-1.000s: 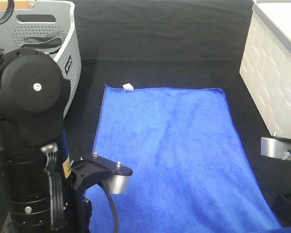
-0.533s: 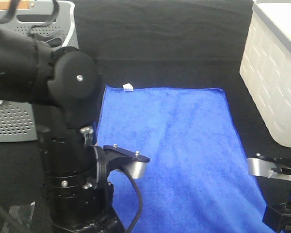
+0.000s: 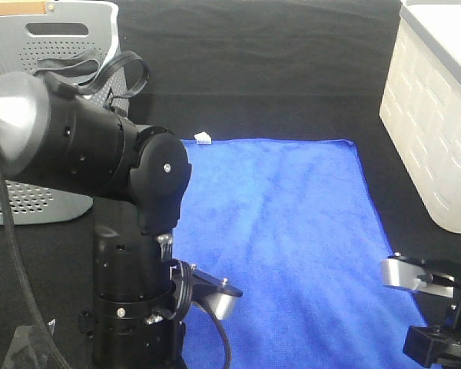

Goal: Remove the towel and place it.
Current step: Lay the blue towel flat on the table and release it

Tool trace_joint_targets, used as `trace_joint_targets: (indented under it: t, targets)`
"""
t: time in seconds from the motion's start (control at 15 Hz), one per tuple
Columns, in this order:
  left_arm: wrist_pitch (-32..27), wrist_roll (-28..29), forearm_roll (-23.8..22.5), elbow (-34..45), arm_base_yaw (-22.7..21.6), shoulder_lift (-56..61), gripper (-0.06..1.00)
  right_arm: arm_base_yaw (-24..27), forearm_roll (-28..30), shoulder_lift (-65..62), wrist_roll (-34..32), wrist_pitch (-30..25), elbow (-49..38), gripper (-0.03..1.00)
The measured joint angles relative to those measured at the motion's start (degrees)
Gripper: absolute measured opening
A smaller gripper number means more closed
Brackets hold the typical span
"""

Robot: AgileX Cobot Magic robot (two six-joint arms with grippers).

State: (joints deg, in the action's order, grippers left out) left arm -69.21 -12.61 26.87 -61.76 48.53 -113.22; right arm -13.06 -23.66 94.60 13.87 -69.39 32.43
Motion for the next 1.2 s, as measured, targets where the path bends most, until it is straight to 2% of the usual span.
trace_joint_targets:
  t: [0.53,0.87,1.0,1.13,1.2]
  targets:
    - [-0.06,-0.40,0.34,-1.09,0.00,-0.69,0.00,0.00,-0.46,6.88,1.03,3.72,0.06,0.03]
    - [-0.06,-1.38,4.35,-1.32,0.00,-0.69,0.00,0.00,-1.43,6.88,2.35,4.53,0.06,0.11]
    - [0.17,-1.38,4.53,-1.32,0.00,-0.69,0.02,0.00,-1.89,6.88,2.69,4.58,0.06,0.22]
    - [1.03,-1.38,6.25,-1.32,0.00,-0.69,0.13,0.00,-2.86,6.25,2.86,4.70,0.06,0.36]
    - [1.20,-1.03,6.70,-1.32,0.00,-0.69,0.23,0.00,-2.98,5.39,2.86,4.98,0.06,0.44]
